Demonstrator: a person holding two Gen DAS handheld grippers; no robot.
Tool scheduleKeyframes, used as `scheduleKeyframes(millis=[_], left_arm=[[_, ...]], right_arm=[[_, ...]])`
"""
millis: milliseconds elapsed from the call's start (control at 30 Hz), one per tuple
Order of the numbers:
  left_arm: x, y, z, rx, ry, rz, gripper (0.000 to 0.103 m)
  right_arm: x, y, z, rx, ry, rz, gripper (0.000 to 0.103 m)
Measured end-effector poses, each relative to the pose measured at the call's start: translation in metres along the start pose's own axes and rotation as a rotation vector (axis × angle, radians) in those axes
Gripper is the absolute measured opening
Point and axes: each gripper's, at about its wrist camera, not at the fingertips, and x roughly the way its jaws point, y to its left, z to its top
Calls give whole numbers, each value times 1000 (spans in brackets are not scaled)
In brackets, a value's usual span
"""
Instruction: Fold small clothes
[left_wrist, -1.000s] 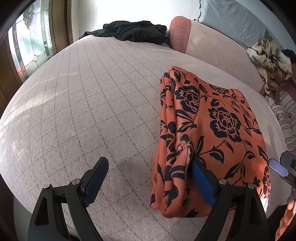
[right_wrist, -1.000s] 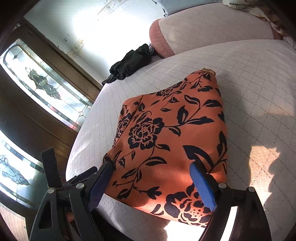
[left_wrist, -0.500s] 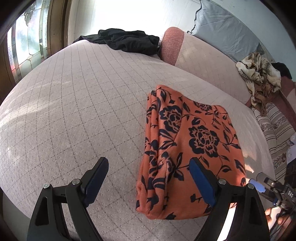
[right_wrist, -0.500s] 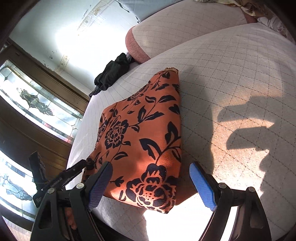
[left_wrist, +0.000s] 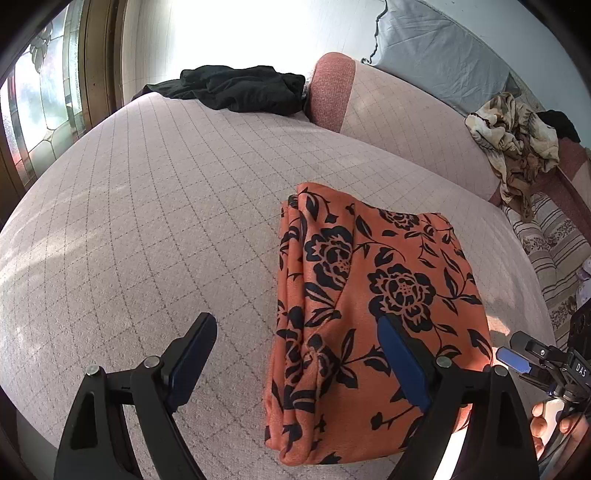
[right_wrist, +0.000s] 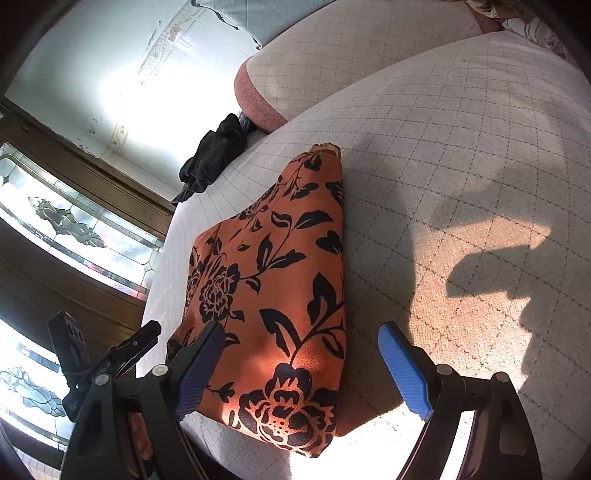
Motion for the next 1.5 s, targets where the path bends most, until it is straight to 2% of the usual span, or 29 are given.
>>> scheduleKeyframes(millis=[300,733,833,933,1133,1300,1500], left_arm=[[-2,8,4,-16,-10,0,90],[7,6,10,-11,1,-20,90],[13,10,13,-30,20,-70,90],[23,20,18,-89,64,-198,90],[39,27,22,-106,133,-313,90],[57,32,18,-150,189,-330,89],[60,27,18,-111,192,-341,89]], right_arm=[[7,-2,-7,12,21,-7,87],[16,-1,4,-3,28,-9,87],[23,-1,9,-5,34,-13,87],[32,0,16,-15,47,-15,87],[49,4,27,-18,74,13,87],[63,9,28,-23,100,26,87],[84,16,28,-7,136,35,87]])
